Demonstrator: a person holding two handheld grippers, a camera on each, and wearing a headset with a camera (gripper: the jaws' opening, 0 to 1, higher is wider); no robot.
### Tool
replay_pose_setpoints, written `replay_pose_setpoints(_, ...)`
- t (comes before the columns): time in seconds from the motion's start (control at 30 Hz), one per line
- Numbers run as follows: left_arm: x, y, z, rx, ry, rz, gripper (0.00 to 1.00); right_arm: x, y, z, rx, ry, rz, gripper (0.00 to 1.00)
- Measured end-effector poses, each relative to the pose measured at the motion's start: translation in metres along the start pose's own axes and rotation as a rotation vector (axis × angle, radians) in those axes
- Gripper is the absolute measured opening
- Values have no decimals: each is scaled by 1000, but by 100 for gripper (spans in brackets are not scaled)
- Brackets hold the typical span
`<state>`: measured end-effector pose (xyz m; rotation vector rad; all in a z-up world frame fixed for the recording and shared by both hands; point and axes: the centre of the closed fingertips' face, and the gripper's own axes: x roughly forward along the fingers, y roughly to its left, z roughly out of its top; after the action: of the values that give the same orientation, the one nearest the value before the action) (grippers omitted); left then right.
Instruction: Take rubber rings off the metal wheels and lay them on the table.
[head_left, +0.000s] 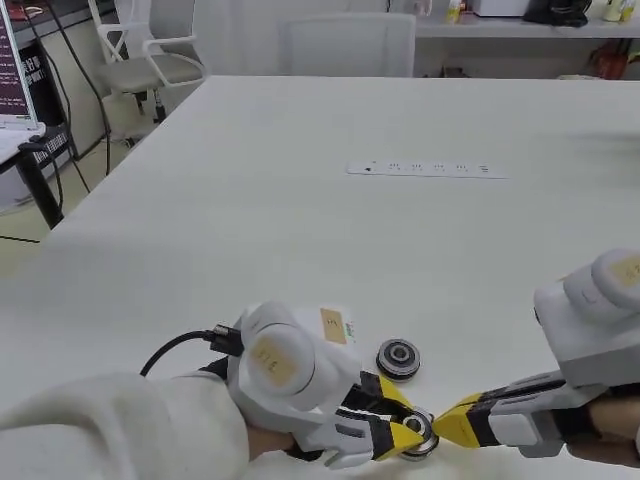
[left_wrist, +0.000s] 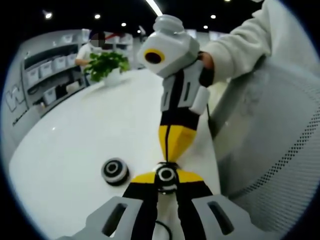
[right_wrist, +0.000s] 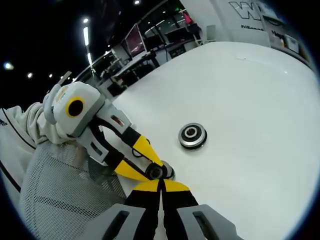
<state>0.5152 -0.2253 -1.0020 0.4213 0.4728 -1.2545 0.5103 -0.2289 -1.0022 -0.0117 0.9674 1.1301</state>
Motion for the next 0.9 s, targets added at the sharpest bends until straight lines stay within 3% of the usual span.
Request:
replay_pose_setpoints(0.67,0,0,1,-5,-3,2,14,0,6,4,-13,-16,29,0)
replay_pose_setpoints(0.77,0,0,1,-4,-4,2,14,-1,11,8,-2,-36,55,0)
replay_pose_setpoints(0.9,0,0,1,-5,-6,3,14,1,12,7,-34,-28,51,0)
